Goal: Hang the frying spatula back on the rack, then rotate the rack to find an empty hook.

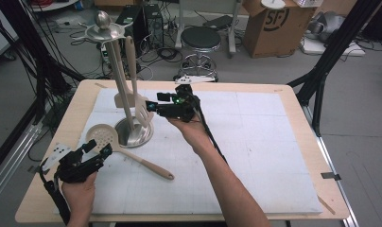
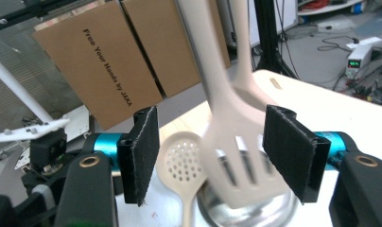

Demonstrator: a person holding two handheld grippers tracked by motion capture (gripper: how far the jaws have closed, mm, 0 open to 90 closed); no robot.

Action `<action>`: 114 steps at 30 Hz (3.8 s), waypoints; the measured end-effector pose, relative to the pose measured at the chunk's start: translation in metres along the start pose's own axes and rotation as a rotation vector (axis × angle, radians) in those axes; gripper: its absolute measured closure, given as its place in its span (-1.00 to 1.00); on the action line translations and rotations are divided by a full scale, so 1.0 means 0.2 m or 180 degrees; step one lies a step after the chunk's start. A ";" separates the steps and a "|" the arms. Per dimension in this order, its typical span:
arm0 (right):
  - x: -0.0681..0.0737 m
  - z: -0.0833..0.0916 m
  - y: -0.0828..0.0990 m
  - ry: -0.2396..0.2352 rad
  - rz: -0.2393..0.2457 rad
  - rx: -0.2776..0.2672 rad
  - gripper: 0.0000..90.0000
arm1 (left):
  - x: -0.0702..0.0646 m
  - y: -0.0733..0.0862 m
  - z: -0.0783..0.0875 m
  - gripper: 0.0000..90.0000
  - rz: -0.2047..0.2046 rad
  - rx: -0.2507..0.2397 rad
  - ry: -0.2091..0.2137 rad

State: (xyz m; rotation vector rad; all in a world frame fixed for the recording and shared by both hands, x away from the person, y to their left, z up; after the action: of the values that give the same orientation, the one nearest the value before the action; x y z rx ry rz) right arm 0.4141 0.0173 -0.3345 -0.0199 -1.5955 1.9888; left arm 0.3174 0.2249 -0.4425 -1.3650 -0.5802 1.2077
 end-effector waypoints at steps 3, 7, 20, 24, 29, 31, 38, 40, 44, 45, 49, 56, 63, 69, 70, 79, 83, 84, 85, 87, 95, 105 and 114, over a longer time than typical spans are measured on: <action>-0.03 0.02 0.04 0.0060 -0.0060 0.0052 -0.28 | 0.00 0.00 0.00 -0.36 -0.0010 0.0011 0.0006; -0.05 0.05 0.08 0.0126 -0.0074 0.0066 -0.36 | -0.01 0.00 0.00 -0.36 -0.0014 0.0013 0.0011; -0.17 0.26 0.20 0.0351 -0.0272 -0.0050 -0.53 | -0.04 0.02 -0.02 -0.36 -0.0065 0.0079 0.0070; -0.22 0.35 0.24 0.0452 -0.0343 -0.0082 -0.53 | -0.05 0.02 -0.03 -0.36 -0.0070 0.0084 0.0077; -0.26 0.47 0.31 0.0560 -0.0333 -0.0048 -0.53 | -0.05 0.03 -0.03 -0.36 -0.0096 0.0112 0.0105; -0.28 0.52 0.34 0.0609 -0.0366 -0.0051 -0.53 | -0.06 0.03 -0.04 -0.36 -0.0094 0.0124 0.0114; -0.36 0.69 0.41 0.0784 -0.0412 -0.0134 -0.53 | -0.14 0.03 -0.05 -0.37 -0.0194 0.0127 0.0443; -0.38 0.74 0.44 0.0831 -0.0442 -0.0137 -0.53 | -0.17 0.04 -0.06 -0.37 -0.0254 0.0161 0.0551; -0.41 0.81 0.50 0.0906 -0.0479 -0.0183 -0.53 | -0.22 0.06 -0.08 -0.38 -0.0312 0.0223 0.0667; -0.42 0.83 0.52 0.0940 -0.0484 -0.0181 -0.54 | -0.22 0.06 -0.09 -0.39 -0.0325 0.0232 0.0677; -0.45 0.88 0.60 0.1066 -0.0485 -0.0116 -0.55 | -0.23 0.06 -0.11 -0.43 -0.0273 0.0241 0.0690; -0.49 0.96 0.74 0.1217 -0.0419 -0.0009 -0.62 | -0.22 0.09 -0.14 -0.54 -0.0246 0.0345 0.0655; -0.52 1.01 0.84 0.1266 -0.0418 0.0006 -0.65 | -0.21 0.11 -0.16 -0.55 -0.0232 0.0458 0.0591; -0.55 1.05 0.87 0.1291 -0.0437 -0.0002 -0.65 | -0.21 0.11 -0.16 -0.54 -0.0279 0.0469 0.0565; -0.55 1.05 0.87 0.1291 -0.0429 -0.0011 -0.65 | -0.21 0.11 -0.16 -0.54 -0.0283 0.0470 0.0560; -0.53 1.05 0.87 0.1232 -0.0414 -0.0053 -0.65 | -0.22 0.12 -0.17 -0.53 -0.0298 0.0488 0.0595; -0.53 1.07 0.86 0.1237 -0.0411 -0.0122 -0.65 | -0.22 0.12 -0.17 -0.52 -0.0314 0.0525 0.0592; -0.53 1.07 0.86 0.1238 -0.0445 -0.0145 -0.65 | -0.22 0.13 -0.17 -0.52 -0.0317 0.0542 0.0585; -0.53 1.08 0.86 0.1240 -0.0463 -0.0162 -0.65 | -0.22 0.13 -0.18 -0.52 -0.0322 0.0548 0.0577; -0.53 1.09 0.85 0.1233 -0.0479 -0.0207 -0.65 | -0.22 0.13 -0.17 -0.52 -0.0331 0.0547 0.0577; -0.53 1.11 0.85 0.1237 -0.0530 -0.0239 -0.65 | -0.16 0.11 -0.20 -0.35 -0.0206 0.0616 0.0434; -0.53 1.09 0.86 0.1225 -0.0562 -0.0221 -0.65 | -0.08 0.13 -0.27 0.28 -0.0213 0.1117 0.0377; -0.54 1.09 0.86 0.1240 -0.0567 -0.0250 -0.64 | 0.03 0.21 -0.36 0.99 -0.0104 0.1493 0.0137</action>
State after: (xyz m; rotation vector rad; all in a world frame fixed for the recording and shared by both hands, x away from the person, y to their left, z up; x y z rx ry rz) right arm 0.3522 -0.2441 -0.4628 -0.2700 -1.3692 1.6642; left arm 0.3695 0.1915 -0.4983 -0.9765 -0.2624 1.1928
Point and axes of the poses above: each handheld gripper's, and its own axes: z roughly backward along the jaws, y roughly out of its underside, x roughly to its left, the point moved 9 cm from there along -z, roughly forward along the jaws
